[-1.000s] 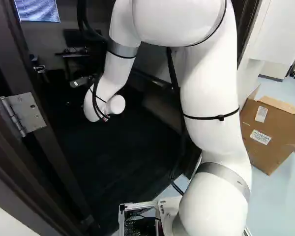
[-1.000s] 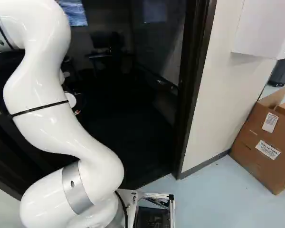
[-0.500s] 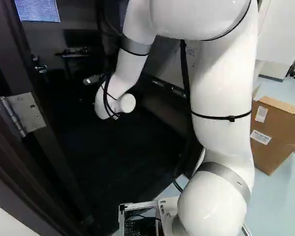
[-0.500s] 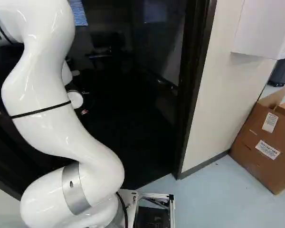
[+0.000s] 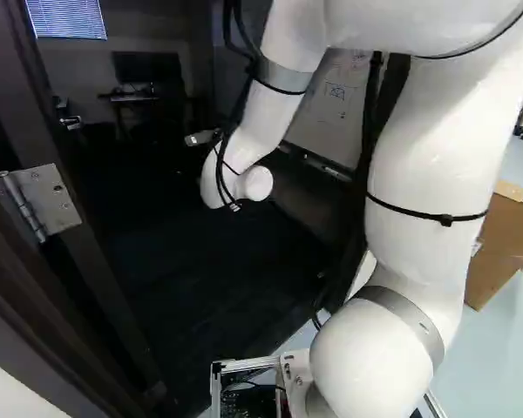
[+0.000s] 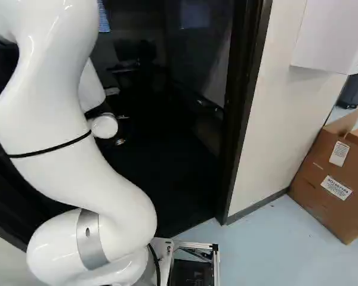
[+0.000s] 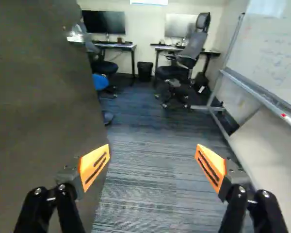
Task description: Open the door and move inside
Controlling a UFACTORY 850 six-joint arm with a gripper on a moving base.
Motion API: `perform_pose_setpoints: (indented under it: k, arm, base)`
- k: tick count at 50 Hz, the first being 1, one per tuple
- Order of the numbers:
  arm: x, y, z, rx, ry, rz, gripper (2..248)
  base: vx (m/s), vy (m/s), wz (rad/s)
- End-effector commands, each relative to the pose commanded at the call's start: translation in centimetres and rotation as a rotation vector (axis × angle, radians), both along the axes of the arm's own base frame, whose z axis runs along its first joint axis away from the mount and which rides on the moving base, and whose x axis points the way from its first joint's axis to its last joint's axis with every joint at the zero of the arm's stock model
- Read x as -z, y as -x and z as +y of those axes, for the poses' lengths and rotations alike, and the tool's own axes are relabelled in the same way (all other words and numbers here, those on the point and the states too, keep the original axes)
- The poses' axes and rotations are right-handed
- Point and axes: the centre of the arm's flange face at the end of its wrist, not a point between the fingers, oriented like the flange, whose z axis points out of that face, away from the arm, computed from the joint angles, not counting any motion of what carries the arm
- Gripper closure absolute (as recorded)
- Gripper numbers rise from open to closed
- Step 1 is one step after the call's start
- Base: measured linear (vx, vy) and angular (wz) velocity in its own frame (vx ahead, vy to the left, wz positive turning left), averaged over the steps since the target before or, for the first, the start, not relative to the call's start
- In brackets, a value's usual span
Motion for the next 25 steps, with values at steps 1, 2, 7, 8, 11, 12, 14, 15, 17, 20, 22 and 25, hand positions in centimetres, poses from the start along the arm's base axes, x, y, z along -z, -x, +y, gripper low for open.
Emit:
perform_pose_setpoints:
  k: [1, 2, 7, 8, 11, 12, 14, 15, 17, 20, 22, 25]
  arm:
    - [0.0, 0.1, -0.5, 0.009, 0.0, 0.001, 3]
    - [0.0, 0.3, -0.9, 0.018, 0.0, 0.002, 3]
    - [0.0, 1.1, -3.2, 0.065, -0.002, 0.007, 3]
    - [0.0, 1.3, -3.7, 0.074, -0.002, 0.009, 3]
    - [0.1, 1.9, -5.1, 0.104, -0.003, 0.012, 3]
    - [0.1, 2.1, -5.5, 0.114, -0.003, 0.013, 3]
    - [0.1, 2.5, -6.4, 0.133, -0.004, 0.015, 3]
    - [0.2, 2.7, -6.9, 0.143, -0.004, 0.016, 3]
    - [0.2, 3.2, -7.7, 0.162, -0.005, 0.018, 3]
    - [0.3, 3.8, -8.9, 0.189, -0.006, 0.022, 3]
    - [0.4, 4.3, -9.6, 0.206, -0.006, 0.023, 3]
    - [0.6, 4.9, -10.6, 0.232, -0.008, 0.026, 3]
  base:
    - [0.0, 0.0, 0.0]
    - [0.0, 0.0, 0.0]
    - [0.0, 0.0, 0.0]
    - [0.0, 0.0, 0.0]
    - [0.0, 0.0, 0.0]
    - [0.0, 0.0, 0.0]
    - [0.0, 0.0, 0.0]
    - [0.0, 0.0, 0.0]
    - [0.0, 0.0, 0.0]
    - [0.0, 0.0, 0.0]
    - [0.0, 0.0, 0.0]
    - [0.0, 0.0, 0.0]
